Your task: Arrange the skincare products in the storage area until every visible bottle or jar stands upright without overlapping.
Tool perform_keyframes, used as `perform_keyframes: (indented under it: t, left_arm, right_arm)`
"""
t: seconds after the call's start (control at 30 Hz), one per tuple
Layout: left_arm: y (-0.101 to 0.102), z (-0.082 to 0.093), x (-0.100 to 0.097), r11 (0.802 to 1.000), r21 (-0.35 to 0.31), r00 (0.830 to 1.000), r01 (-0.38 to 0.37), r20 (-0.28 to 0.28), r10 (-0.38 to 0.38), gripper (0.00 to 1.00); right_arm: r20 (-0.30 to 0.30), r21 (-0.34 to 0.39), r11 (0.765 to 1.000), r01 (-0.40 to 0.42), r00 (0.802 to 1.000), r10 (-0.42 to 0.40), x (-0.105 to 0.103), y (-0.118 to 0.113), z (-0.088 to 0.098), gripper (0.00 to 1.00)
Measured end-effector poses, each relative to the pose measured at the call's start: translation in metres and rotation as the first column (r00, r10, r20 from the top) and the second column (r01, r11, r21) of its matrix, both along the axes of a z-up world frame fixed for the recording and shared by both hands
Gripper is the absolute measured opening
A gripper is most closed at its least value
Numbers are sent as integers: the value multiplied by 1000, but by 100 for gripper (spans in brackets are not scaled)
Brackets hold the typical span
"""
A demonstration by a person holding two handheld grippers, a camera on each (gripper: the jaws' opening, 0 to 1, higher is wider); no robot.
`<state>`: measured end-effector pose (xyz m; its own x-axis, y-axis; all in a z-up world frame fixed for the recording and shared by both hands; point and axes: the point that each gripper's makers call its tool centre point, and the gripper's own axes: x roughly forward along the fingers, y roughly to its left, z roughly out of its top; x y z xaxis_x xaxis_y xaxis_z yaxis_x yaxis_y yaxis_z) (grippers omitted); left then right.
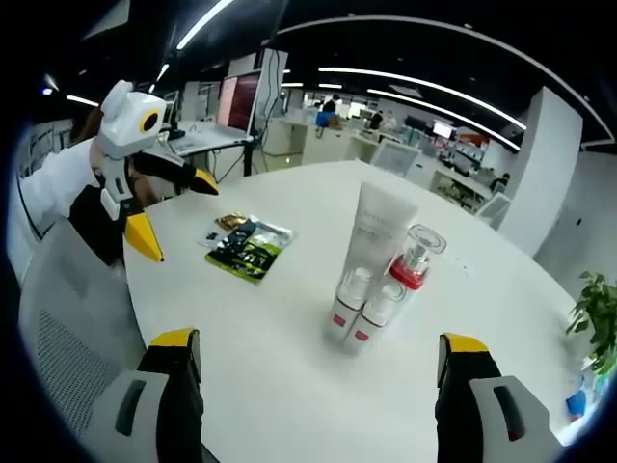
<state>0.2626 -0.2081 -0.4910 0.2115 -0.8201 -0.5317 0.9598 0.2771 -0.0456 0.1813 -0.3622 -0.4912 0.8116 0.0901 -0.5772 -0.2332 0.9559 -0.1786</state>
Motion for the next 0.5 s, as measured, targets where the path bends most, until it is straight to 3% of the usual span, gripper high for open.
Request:
perform_keyframes:
  t: [0.5]
  left_arm:
    - [17, -1, 2, 999, -6, 999, -31, -24, 31, 99]
  right_arm:
    - [2, 12, 1000, 15, 1000, -15, -6, 4, 0, 100]
